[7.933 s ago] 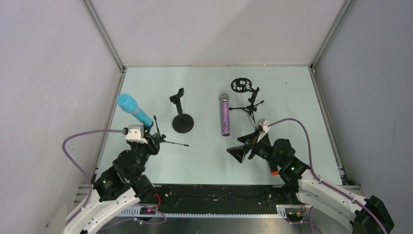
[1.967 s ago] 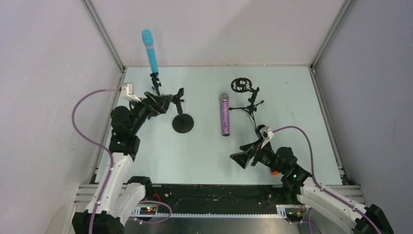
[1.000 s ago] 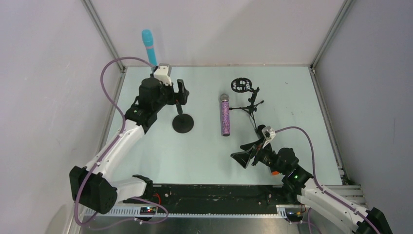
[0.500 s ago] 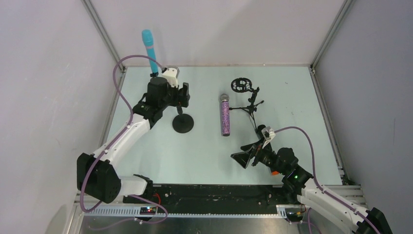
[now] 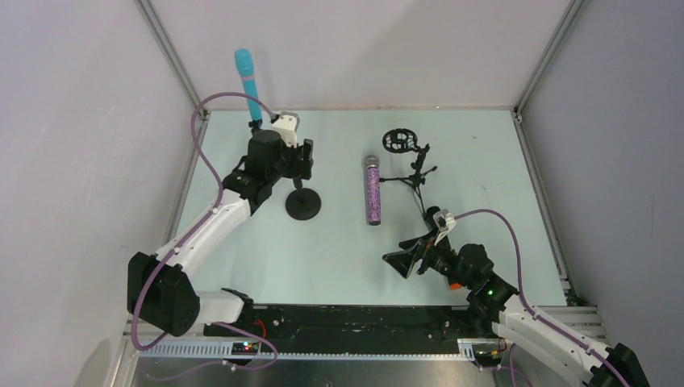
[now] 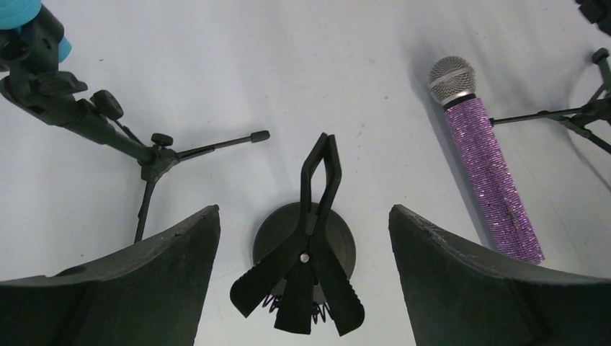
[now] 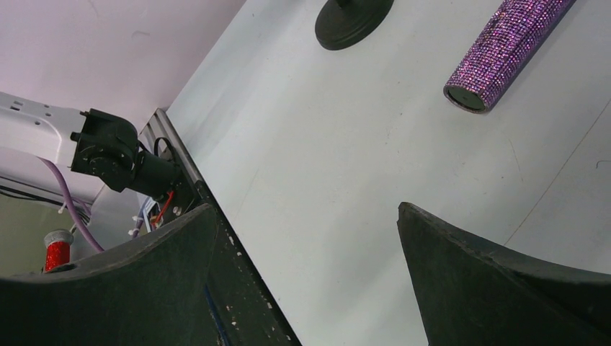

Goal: Attach the microphones to the stand

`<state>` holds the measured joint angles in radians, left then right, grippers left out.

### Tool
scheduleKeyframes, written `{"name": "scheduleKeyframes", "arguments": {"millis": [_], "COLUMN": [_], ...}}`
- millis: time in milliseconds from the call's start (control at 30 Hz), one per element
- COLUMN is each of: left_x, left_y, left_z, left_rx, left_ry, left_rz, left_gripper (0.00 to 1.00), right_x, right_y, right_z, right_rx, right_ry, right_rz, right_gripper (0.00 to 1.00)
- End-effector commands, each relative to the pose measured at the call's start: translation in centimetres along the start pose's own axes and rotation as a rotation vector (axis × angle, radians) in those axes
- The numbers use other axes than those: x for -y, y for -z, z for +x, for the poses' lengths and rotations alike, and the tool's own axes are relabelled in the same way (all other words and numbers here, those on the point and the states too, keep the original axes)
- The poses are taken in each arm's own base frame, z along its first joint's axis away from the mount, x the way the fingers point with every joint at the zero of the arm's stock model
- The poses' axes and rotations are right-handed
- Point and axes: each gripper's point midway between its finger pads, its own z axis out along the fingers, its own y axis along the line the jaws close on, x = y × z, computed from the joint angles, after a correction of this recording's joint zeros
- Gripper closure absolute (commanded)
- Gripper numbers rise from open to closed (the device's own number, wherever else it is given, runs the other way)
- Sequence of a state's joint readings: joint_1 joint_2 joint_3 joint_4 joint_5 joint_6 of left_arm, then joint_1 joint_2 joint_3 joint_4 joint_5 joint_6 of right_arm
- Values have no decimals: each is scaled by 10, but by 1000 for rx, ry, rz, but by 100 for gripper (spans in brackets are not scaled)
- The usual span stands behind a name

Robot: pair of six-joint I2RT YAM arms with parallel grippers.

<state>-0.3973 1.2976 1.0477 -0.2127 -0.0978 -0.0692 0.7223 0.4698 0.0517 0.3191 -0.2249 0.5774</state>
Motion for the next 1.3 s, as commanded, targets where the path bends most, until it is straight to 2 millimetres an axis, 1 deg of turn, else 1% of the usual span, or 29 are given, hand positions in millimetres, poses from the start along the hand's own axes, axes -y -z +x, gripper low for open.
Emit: {"name": "scheduleKeyframes", "arguments": {"millis": [0, 67, 133, 167, 200, 233, 267, 300, 333, 400, 567, 700, 833, 867, 1033, 1067, 1200, 1267], "left_x": [-8, -10, -9, -9, -7, -5, -2, 0, 3, 7, 13, 21, 25, 26, 45, 51, 68, 77], "left_y": [3, 4, 6, 7, 8, 9, 11, 13, 14, 17, 24, 34, 50, 57, 84, 88, 111, 120], "left_z": [1, 4, 5, 5, 5, 4, 4, 2, 2, 0, -5, -10, -17, -22, -32, -31, -37, -37], "left_rx": [7, -3, -7, -6, -6, -2, 0, 7, 8, 15, 27, 40, 69, 88, 144, 146, 195, 206], "left_ry": [-40, -49, -56, -57, -63, -64, -67, -71, -80, -85, -89, -95, -97, -95, -93, -91, -94, -99], "left_rz": [-55, -67, -64, -59, -49, -42, -27, -18, -5, 6, 27, 56, 78, 85, 198, 230, 343, 395], "left_gripper": [11, 12, 19, 32, 55, 67, 83, 88, 96, 100, 100, 100, 100, 100, 100, 100, 100, 100], "right_x": [-2, -1, -1, -1, 0, 0, -1, -1, -1, -1, -1, 0, -1, -3, -3, -3, -4, -4], "right_y": [-1, -1, -1, -1, -1, -1, -1, -2, -2, -2, -2, -2, -3, -4, -6, -6, -7, -8], "right_z": [-8, -8, -8, -8, -8, -9, -8, -9, -9, -9, -10, -10, -13, -15, -20, -21, -24, -26], "right_rx": [28, 30, 31, 31, 30, 31, 29, 29, 29, 29, 32, 36, 50, 56, 69, 71, 70, 67], "right_ry": [-11, -13, -14, -16, -17, -16, -16, -15, -15, -17, -17, -19, -21, -18, -3, -1, 22, 29], "right_rz": [-1, 4, 7, 7, 8, 8, 7, 6, 7, 6, 8, 10, 3, -2, 3, 3, 4, 10], "right_gripper": [0, 0, 0, 0, 0, 0, 0, 0, 0, 0, 0, 0, 0, 0, 0, 0, 0, 0]}}
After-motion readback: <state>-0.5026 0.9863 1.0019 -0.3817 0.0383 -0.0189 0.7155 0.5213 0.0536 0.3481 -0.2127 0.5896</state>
